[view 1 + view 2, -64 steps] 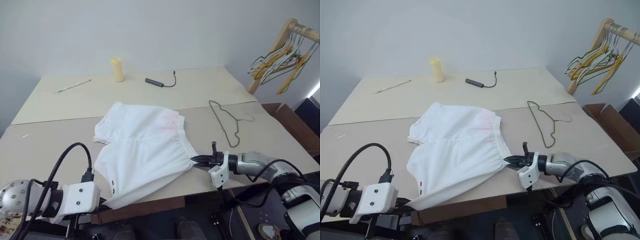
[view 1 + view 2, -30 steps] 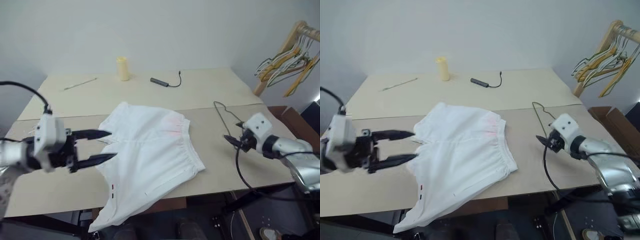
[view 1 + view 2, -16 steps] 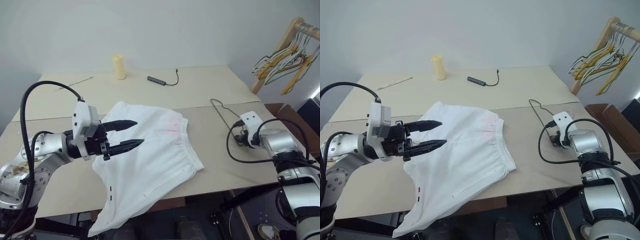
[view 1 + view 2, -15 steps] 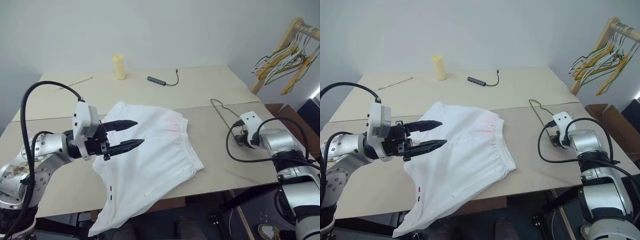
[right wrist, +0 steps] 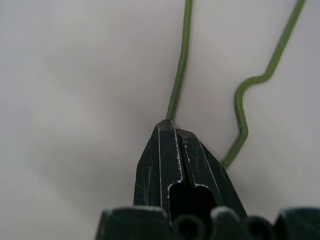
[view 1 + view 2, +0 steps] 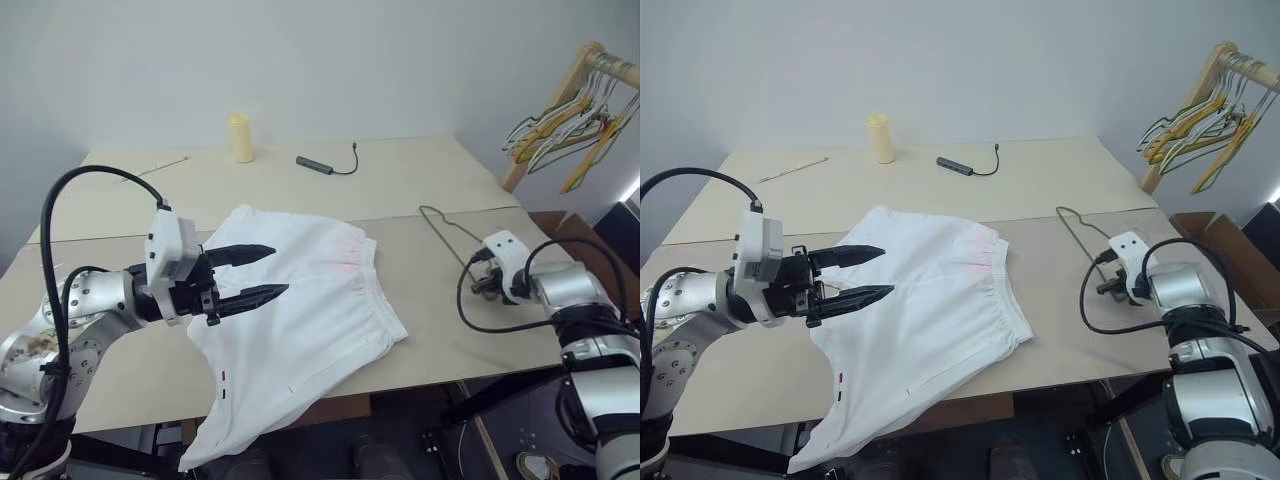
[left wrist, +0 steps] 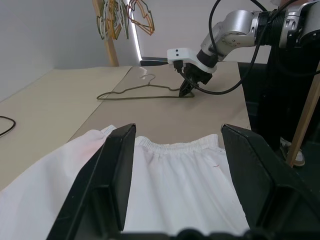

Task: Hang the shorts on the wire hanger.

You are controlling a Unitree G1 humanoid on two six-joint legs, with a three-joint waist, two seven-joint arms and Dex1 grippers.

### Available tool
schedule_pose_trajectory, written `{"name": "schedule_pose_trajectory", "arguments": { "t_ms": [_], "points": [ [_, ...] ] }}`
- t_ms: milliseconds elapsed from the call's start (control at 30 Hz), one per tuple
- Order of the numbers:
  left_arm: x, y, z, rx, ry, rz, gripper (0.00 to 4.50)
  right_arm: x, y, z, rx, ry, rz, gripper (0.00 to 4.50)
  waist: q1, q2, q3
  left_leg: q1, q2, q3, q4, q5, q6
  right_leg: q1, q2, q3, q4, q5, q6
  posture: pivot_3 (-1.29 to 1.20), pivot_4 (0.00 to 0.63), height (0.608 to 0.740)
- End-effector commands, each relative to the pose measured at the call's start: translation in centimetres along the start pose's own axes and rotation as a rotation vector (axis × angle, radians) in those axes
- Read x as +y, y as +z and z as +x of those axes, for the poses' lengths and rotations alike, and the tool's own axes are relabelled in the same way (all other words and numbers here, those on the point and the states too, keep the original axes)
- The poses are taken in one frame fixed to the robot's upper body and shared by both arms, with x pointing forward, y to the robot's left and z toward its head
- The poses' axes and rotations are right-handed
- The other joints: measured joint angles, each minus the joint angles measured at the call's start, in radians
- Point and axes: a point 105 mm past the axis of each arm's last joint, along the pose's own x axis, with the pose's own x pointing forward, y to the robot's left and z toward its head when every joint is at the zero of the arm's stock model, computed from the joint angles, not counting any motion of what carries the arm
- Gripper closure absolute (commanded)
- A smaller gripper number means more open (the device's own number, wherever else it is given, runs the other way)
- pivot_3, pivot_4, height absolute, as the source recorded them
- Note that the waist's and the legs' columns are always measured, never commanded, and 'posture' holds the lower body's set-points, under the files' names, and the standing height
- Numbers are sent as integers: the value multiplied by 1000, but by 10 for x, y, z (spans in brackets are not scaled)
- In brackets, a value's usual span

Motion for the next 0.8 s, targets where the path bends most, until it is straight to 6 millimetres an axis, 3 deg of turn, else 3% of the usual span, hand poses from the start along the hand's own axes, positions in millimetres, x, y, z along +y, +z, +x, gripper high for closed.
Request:
{"name": "schedule_pose_trajectory", "arguments": {
  "t_ms": [33, 267, 433, 533, 800],
  "points": [
    [-3, 5, 1, -19, -18, 36, 1546, 19, -7, -14, 16, 150, -25, 4480, 0, 0, 0, 0, 0, 0, 0, 0, 0, 0, 0, 0, 0, 0, 0, -108, 15, 740],
    [-8, 2, 2, -15, -46, 29, 1546, 33, -31, -31, 51, 219, -121, 4480, -6, -1, -1, 1, 0, 0, 0, 0, 0, 0, 0, 0, 0, 0, 0, -125, 19, 740],
    [-7, 1, 3, -18, -55, 27, 1546, 26, -29, -30, 13, 141, -105, 4480, -7, -2, -2, 1, 0, 1, 0, 0, 0, 0, 0, 0, 0, 0, 0, -134, 22, 740],
    [-7, 3, 3, -19, -58, 29, 1546, 24, -26, -31, -10, 124, -72, 3932, -8, -2, -2, 1, 0, 1, 0, 0, 0, 0, 0, 1, 0, 0, 0, -133, 22, 740],
    [-6, 8, 0, -20, -56, 29, 1546, 30, -15, -44, -59, 153, 28, 1137, -7, -2, -2, 0, 0, 1, 0, 0, 0, -1, 0, 1, 0, 0, 0, -128, 30, 740]
  ]
}}
